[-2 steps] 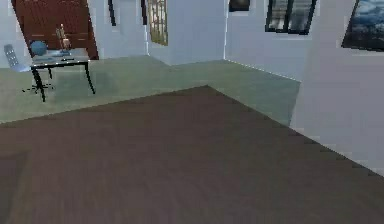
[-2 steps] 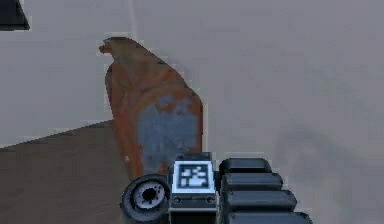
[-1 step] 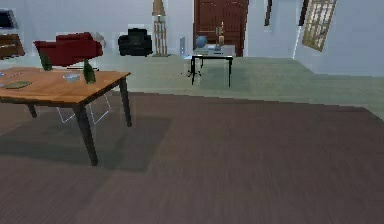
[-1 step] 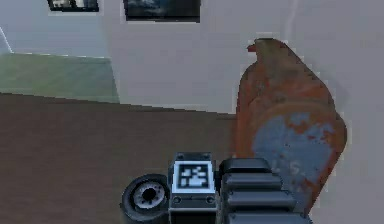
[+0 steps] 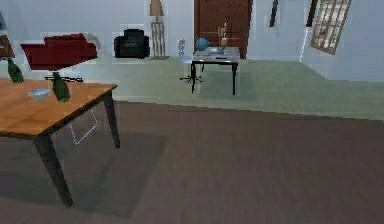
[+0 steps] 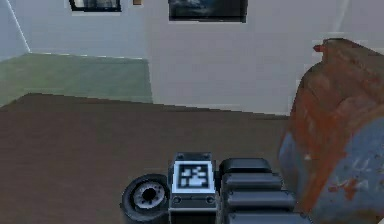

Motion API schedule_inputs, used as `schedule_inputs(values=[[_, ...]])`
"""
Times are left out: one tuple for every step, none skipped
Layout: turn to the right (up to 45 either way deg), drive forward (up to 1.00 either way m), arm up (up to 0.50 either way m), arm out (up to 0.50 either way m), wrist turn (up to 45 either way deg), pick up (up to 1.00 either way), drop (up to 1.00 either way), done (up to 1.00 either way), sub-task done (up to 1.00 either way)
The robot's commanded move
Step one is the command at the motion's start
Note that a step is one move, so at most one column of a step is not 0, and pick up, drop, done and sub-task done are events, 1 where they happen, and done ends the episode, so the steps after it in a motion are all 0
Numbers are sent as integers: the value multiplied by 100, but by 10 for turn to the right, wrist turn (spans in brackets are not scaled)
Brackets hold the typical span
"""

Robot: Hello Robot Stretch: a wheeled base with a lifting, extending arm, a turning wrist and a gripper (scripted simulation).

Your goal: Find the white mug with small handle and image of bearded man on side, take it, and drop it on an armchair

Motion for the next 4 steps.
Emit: schedule_inputs(values=[[0, 100, 0, 0, 0, 0, 0, 0, 0], [-30, 0, 0, 0, 0, 0, 0, 0, 0], [0, 100, 0, 0, 0, 0, 0, 0, 0], [-60, 0, 0, 0, 0, 0, 0, 0, 0]])
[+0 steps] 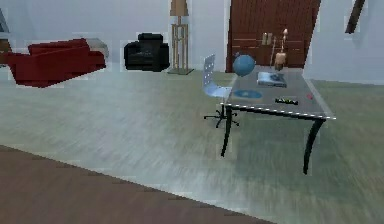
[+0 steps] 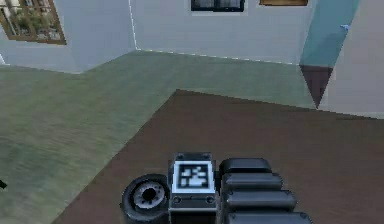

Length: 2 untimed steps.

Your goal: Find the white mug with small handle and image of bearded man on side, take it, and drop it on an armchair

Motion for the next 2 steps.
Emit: schedule_inputs(values=[[0, 25, 0, 0, 0, 0, 0, 0, 0], [-150, 0, 0, 0, 0, 0, 0, 0, 0]])
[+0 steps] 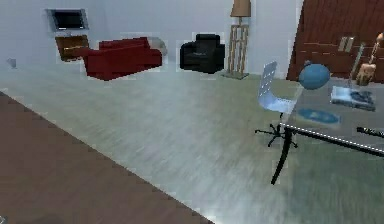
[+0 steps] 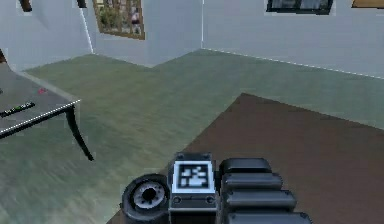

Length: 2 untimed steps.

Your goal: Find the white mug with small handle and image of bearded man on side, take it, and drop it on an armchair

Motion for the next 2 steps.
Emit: schedule_inputs(values=[[0, 100, 0, 0, 0, 0, 0, 0, 0], [0, 100, 0, 0, 0, 0, 0, 0, 0]])
